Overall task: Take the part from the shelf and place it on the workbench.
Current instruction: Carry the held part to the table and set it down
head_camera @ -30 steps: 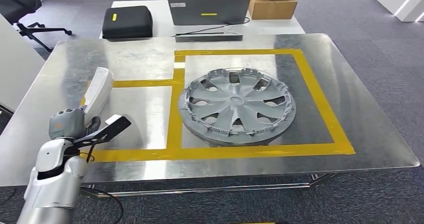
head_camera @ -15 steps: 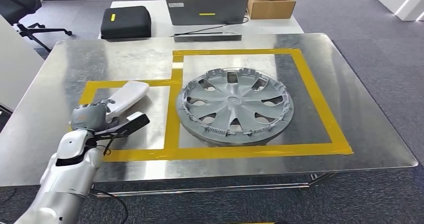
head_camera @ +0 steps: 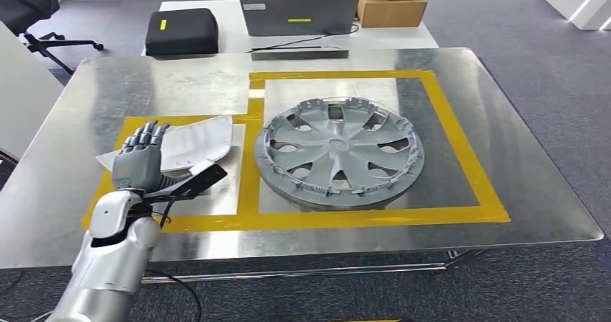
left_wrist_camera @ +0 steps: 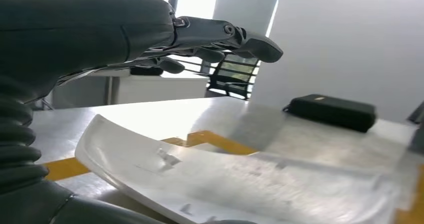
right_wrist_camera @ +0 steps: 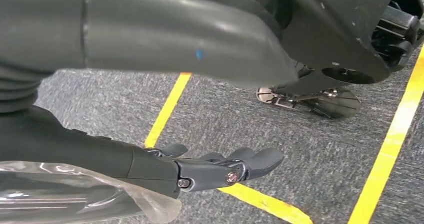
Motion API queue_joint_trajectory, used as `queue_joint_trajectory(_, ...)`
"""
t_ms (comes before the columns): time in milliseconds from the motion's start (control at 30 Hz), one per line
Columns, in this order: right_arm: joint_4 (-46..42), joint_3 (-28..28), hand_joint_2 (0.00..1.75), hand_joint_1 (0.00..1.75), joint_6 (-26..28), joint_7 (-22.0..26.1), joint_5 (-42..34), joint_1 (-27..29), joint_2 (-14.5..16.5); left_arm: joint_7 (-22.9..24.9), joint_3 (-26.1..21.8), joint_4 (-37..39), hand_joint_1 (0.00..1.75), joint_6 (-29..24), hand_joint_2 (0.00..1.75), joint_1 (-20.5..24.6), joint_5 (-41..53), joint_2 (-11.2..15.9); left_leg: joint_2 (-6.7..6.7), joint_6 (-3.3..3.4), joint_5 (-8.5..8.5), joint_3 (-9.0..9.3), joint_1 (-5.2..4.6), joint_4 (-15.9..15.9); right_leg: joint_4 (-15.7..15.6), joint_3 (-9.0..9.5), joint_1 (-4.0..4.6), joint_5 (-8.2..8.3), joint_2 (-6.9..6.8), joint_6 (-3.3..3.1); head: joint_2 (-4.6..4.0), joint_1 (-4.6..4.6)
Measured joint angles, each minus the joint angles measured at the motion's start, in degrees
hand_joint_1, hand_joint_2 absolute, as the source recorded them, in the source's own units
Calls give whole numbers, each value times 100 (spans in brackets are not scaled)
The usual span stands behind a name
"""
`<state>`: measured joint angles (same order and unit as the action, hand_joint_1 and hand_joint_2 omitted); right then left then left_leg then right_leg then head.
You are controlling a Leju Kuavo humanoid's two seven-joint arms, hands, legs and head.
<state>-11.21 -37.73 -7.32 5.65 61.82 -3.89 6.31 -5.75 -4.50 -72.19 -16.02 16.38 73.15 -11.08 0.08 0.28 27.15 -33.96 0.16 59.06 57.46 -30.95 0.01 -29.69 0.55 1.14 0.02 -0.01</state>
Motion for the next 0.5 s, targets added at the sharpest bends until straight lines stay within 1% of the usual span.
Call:
queue_joint_trajectory(67, 0, -41, 0, 0, 52, 1, -69, 33, 10, -266, 146, -776, 0, -21, 0, -484, -527, -129, 3, 5, 8, 1, -2, 0, -1, -1, -2, -7, 4, 3, 0, -1)
queue_joint_trajectory(133, 0, -86, 0, 0, 83, -5, -106, 62, 23, -415, 285, -1459, 0, -51, 0, -935, -851, -221, 4, 7, 12, 1, -2, 0, -2, -1, -3, -15, 1, 7, 0, 0)
queue_joint_trajectory(200, 0, -127, 0, 0, 108, -21, -133, 77, 37, -528, 368, -1976, 0, -125, 0, -1290, -1090, -266, 4, 15, 21, 2, -9, 4, -7, 3, -7, -18, -3, 13, 0, -1)
queue_joint_trajectory(300, 0, -203, 0, 0, 149, -61, -161, 105, 70, -806, 398, -2694, 0, -456, 0, -1887, -1645, -288, 7, 37, 42, 14, -20, 9, -11, 14, -15, -24, 4, 25, 0, -3)
queue_joint_trajectory(400, -2, -258, 0, 0, 210, -84, -137, 158, 112, -1242, 299, -3392, 0, -698, 0, -2599, -2303, -329, 9, 65, 64, 23, -33, 17, -11, 26, -28, -42, 2, 52, 0, -3)
queue_joint_trajectory(500, -6, -321, 0, 0, 272, -82, -99, 178, 165, -1897, -59, -3860, 0, -562, 0, -3127, -2973, -505, 7, 109, 69, 35, -56, 13, -28, 46, -51, -46, -6, 96, 0, -4)
